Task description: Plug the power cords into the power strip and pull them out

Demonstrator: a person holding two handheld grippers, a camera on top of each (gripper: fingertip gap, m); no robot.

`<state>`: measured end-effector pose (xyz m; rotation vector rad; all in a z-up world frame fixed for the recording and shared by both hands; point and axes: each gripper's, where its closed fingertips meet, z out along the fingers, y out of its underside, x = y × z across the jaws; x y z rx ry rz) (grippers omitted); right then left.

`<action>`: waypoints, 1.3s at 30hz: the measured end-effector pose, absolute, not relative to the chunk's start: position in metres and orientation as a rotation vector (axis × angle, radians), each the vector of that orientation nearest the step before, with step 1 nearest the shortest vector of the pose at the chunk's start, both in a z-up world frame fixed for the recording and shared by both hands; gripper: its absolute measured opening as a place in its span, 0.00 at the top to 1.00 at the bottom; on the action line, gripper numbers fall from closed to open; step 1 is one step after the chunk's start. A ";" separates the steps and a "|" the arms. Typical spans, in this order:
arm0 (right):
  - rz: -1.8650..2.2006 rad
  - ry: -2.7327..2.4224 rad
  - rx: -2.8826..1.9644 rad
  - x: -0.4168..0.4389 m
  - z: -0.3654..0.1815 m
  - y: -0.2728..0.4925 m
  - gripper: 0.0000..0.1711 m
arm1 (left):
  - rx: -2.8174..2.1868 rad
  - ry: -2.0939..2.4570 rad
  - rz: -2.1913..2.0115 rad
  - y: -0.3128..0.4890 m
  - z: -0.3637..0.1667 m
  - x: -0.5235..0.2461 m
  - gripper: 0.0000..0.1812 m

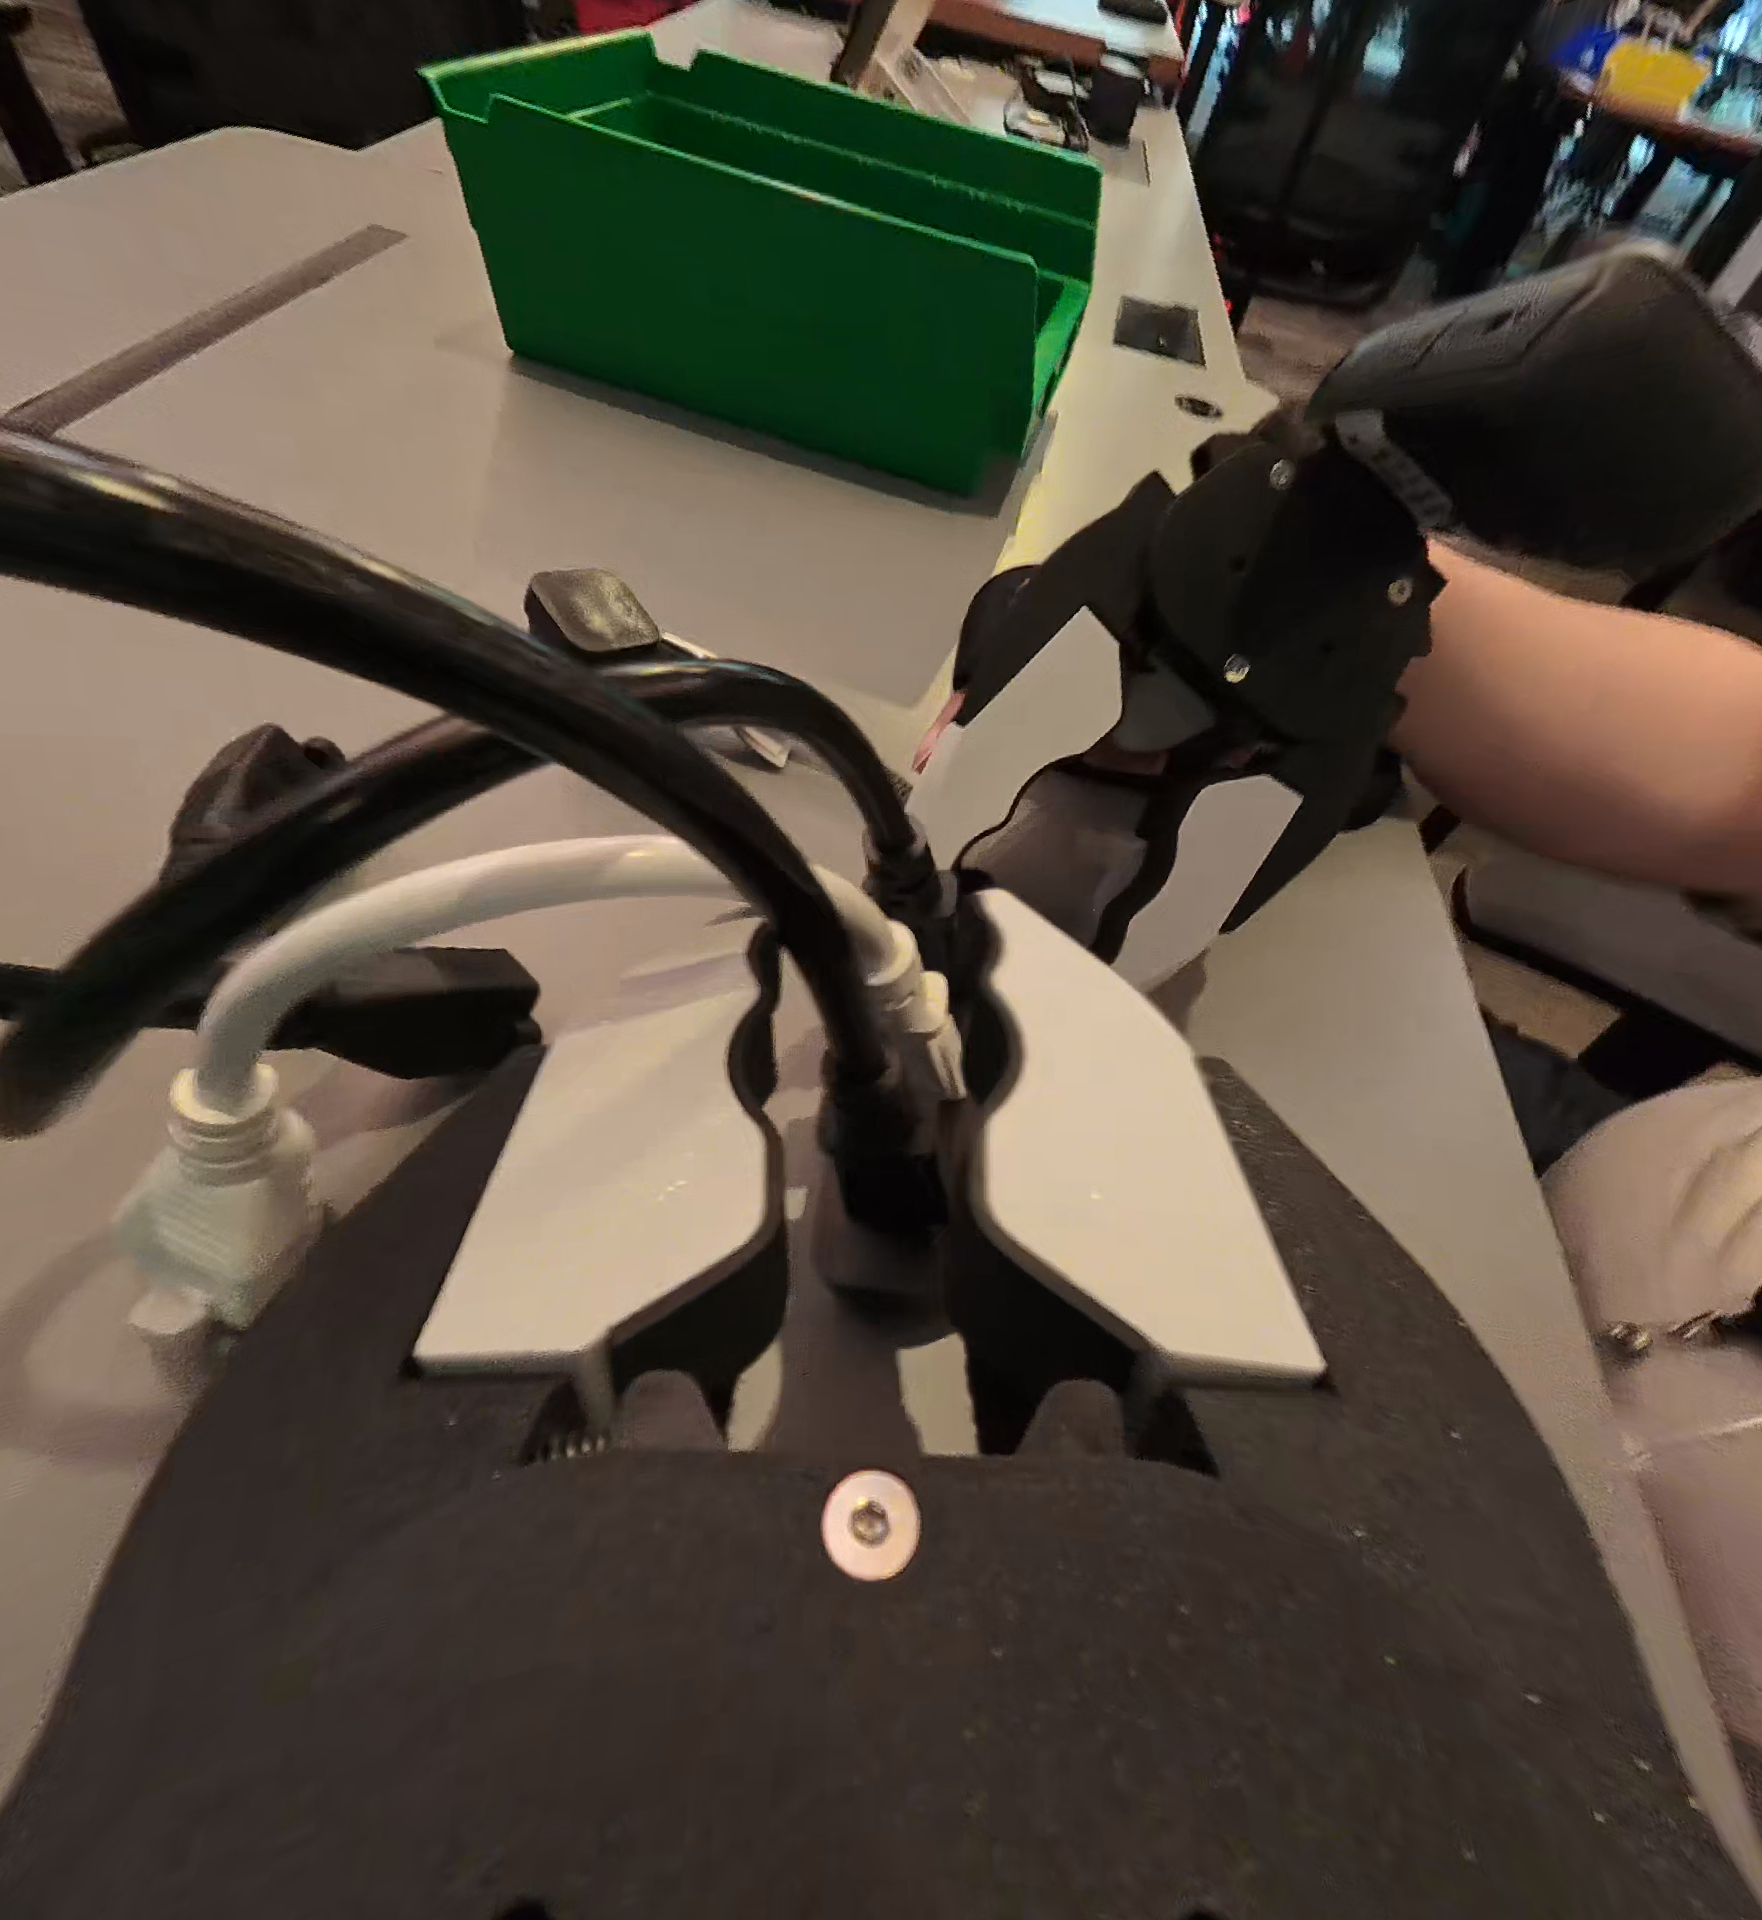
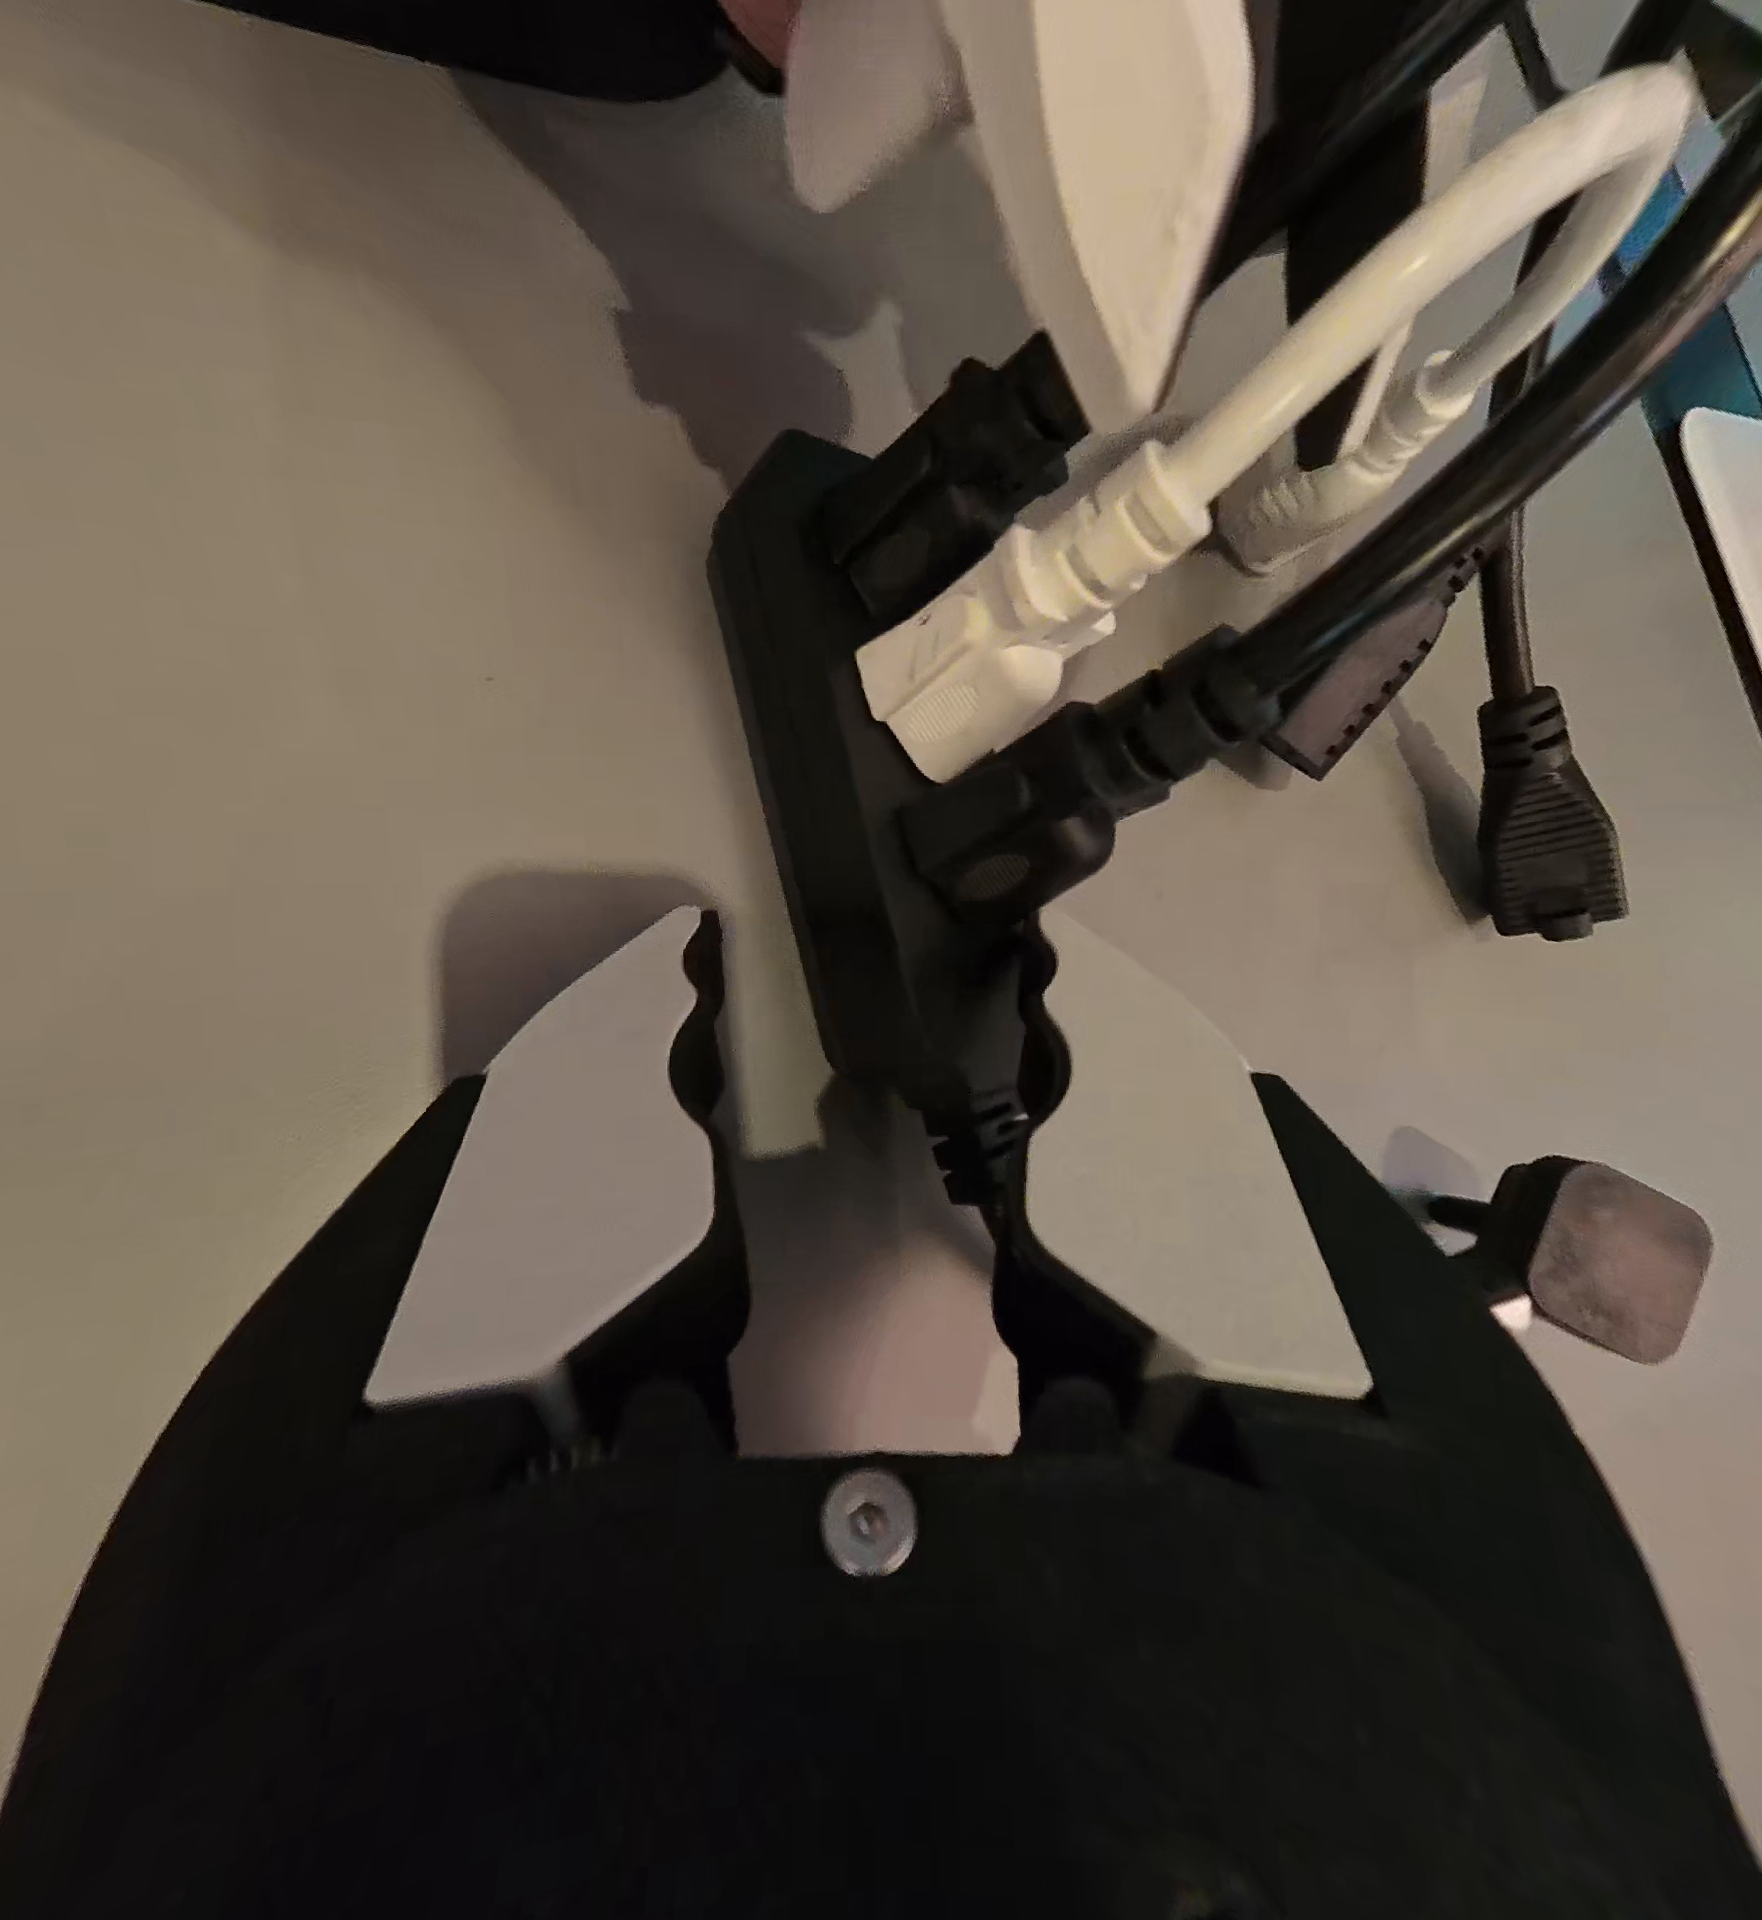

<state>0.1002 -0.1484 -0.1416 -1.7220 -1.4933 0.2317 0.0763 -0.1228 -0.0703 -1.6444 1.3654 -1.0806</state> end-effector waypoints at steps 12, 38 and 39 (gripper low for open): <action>0.112 -1.491 -1.658 0.081 -0.140 -0.126 0.76 | -1.612 1.524 -1.064 -0.105 -0.086 0.073 0.89; 0.593 -1.766 -1.722 0.068 -0.152 -0.108 0.73 | -1.503 1.537 -0.997 -0.107 -0.089 0.060 0.92; 0.602 -1.756 -1.722 0.066 -0.150 -0.108 0.73 | -1.503 1.537 -0.995 -0.107 -0.089 0.060 0.92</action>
